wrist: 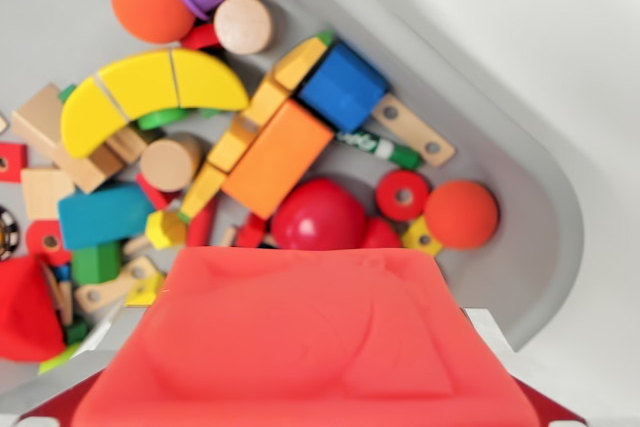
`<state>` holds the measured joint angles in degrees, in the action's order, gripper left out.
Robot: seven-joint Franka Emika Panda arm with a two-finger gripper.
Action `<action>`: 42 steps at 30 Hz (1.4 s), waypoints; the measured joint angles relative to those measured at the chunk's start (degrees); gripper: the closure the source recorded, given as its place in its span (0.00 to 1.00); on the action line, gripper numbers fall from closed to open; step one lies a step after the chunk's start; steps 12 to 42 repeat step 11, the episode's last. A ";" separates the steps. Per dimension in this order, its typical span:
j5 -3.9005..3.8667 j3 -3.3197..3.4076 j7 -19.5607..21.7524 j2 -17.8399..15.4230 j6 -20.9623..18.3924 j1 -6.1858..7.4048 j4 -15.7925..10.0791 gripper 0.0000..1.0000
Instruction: Pick an object from the bin
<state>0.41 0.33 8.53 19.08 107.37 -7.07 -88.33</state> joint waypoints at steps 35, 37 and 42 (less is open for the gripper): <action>0.00 0.00 0.00 0.23 0.00 0.00 -0.12 1.00; 0.00 0.00 0.00 0.23 0.00 0.00 -0.12 1.00; 0.00 0.00 0.00 0.23 0.00 0.00 -0.12 1.00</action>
